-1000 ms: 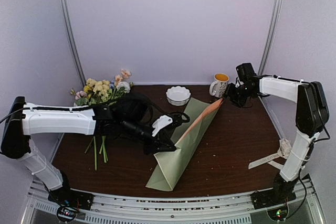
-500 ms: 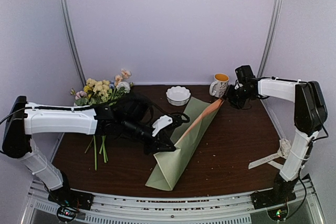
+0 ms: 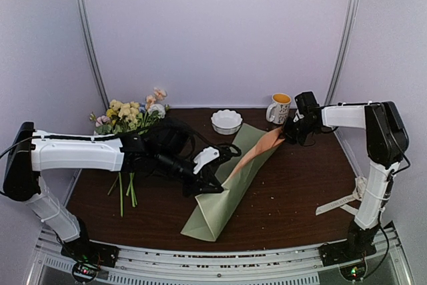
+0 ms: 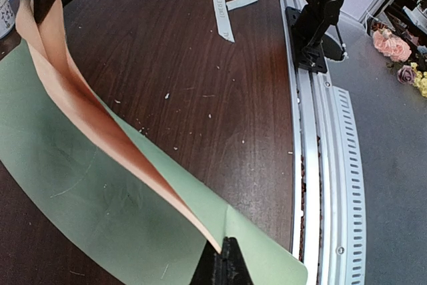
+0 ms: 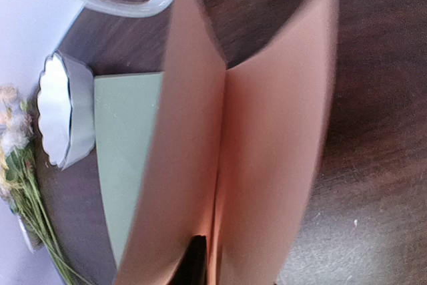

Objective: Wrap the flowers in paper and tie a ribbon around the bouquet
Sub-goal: Unfold the folded wrapping paper at the center of the board.

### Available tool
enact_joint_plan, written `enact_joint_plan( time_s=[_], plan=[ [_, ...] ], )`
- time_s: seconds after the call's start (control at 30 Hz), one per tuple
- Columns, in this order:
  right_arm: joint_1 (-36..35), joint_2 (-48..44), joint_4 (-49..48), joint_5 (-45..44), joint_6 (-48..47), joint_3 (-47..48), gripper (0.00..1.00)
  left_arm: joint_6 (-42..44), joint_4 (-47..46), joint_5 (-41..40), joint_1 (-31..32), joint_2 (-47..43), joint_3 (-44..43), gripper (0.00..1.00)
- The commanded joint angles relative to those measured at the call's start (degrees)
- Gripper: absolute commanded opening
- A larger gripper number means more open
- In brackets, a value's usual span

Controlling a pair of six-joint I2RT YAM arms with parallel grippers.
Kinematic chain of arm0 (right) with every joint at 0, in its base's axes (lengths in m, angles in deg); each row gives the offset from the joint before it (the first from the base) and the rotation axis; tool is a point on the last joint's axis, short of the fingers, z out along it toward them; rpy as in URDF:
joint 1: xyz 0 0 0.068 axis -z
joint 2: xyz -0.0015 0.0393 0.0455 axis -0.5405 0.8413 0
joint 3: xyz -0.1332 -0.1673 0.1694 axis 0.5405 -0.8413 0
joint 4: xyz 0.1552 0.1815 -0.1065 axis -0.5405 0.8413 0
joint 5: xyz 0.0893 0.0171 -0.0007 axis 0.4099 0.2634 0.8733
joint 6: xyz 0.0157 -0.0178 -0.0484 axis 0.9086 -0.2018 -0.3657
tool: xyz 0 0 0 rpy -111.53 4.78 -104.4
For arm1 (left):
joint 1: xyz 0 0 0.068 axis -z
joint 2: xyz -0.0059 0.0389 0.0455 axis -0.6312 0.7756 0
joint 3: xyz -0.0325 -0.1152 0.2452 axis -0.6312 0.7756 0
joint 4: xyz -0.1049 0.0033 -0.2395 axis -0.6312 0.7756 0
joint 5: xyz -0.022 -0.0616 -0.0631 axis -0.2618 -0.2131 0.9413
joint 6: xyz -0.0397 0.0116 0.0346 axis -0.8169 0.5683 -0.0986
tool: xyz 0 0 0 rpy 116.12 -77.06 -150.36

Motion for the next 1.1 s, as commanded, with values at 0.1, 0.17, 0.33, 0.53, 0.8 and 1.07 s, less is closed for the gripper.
enact_joint_plan(
  time_s=[0.1,0.17,0.33,0.53,0.8,1.07],
  plan=[
    [-0.57,-4.86,-0.19,1.01,-2.54,-0.74,0.00,0.75,-0.22,1.99,-1.11,-0.16,-1.33,0.00],
    [-1.72,-7.66,1.71,-1.13,-4.17,-0.79,0.00,0.63,-0.22,2.27,-1.70,-0.58,-1.07,0.01],
    [-9.23,-17.69,3.17,-5.92,-4.77,-3.12,0.00,1.52,1.12,3.34,-3.52,-1.57,-2.33,0.67],
    [-20.14,-26.47,7.91,-17.57,-8.04,0.19,0.00,-0.14,-2.77,0.72,-4.86,-7.92,-2.13,0.87],
    [-28.59,-28.28,9.36,-22.64,-8.47,5.90,0.00,-8.75,-8.78,1.50,-7.17,-6.52,-3.42,0.95],
    [-31.99,-26.49,8.99,-24.08,-9.10,8.91,0.00,-12.48,-17.25,-0.54,-7.15,-3.83,-1.09,0.98]
  ],
)
